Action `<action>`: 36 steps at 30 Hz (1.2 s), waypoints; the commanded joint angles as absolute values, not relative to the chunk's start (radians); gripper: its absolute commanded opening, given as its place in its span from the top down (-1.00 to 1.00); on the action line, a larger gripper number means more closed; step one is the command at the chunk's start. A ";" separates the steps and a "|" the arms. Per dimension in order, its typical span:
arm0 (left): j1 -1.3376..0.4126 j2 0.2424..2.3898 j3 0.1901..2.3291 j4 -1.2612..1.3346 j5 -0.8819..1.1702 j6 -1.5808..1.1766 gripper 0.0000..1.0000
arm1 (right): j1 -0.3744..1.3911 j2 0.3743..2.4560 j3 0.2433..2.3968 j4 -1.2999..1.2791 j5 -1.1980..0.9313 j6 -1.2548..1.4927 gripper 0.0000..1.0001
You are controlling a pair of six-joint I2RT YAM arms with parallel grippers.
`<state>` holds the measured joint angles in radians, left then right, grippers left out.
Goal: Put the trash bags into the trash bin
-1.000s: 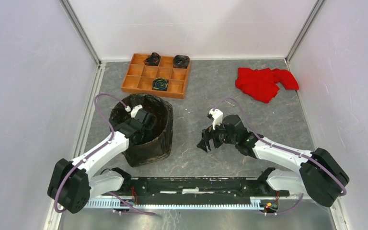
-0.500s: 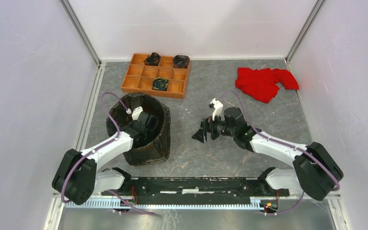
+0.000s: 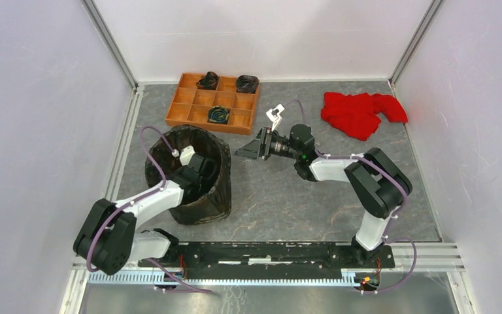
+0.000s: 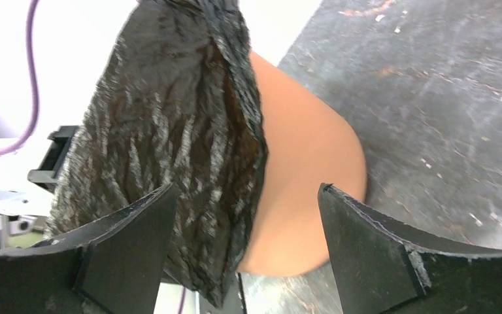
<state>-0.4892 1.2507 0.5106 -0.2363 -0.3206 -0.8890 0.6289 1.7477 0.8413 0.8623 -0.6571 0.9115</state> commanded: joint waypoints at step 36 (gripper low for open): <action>-0.473 0.923 0.594 -0.564 -0.267 -0.897 -0.52 | 0.717 1.962 0.978 1.055 -0.667 0.971 -0.06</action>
